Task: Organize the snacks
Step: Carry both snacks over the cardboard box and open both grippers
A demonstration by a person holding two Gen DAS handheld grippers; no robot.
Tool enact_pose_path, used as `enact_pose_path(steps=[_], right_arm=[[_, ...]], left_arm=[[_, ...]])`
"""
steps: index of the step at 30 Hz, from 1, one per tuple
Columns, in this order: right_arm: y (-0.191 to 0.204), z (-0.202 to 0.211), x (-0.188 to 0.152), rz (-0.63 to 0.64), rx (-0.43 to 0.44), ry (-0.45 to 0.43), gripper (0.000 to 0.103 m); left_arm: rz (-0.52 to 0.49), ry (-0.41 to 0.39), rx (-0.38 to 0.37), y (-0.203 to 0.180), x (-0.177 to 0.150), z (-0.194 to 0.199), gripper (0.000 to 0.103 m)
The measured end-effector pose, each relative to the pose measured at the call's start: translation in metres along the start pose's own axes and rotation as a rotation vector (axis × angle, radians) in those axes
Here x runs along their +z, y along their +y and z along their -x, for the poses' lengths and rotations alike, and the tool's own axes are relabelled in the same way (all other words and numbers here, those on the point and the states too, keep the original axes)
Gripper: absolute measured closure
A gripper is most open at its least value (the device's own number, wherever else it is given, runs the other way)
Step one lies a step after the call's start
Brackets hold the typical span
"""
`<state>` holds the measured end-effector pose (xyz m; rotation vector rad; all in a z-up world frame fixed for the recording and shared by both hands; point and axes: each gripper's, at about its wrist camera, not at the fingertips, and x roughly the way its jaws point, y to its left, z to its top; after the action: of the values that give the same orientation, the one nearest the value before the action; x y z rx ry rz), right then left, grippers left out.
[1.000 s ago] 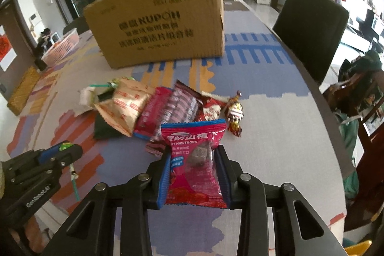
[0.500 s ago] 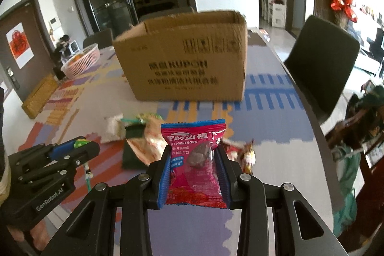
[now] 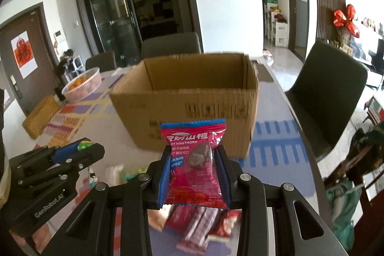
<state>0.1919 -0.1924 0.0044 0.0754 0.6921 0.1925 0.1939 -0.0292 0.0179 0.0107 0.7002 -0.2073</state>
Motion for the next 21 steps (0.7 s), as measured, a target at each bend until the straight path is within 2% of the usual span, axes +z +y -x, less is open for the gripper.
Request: enact_pose_path(steps=[8, 12, 18, 21], right_arm=[[-0.003, -0.014, 0.042, 0.004, 0.006, -0.055, 0.067], [-0.006, -0.024, 0.063, 0.004, 0.013, -0.067, 0.068], [-0.007, -0.035, 0.09, 0.022, 0.009, -0.079, 0.069], [-0.004, -0.043, 0.098, 0.037, -0.001, -0.071, 0.069]], left_arm=[[-0.022, -0.055, -0.028, 0.002, 0.048, -0.016, 0.078], [-0.02, -0.05, -0.069, 0.006, 0.075, -0.03, 0.078], [-0.041, -0.047, -0.073, 0.009, 0.11, -0.048, 0.078], [-0.039, -0.022, -0.095, 0.01, 0.123, -0.06, 0.078]])
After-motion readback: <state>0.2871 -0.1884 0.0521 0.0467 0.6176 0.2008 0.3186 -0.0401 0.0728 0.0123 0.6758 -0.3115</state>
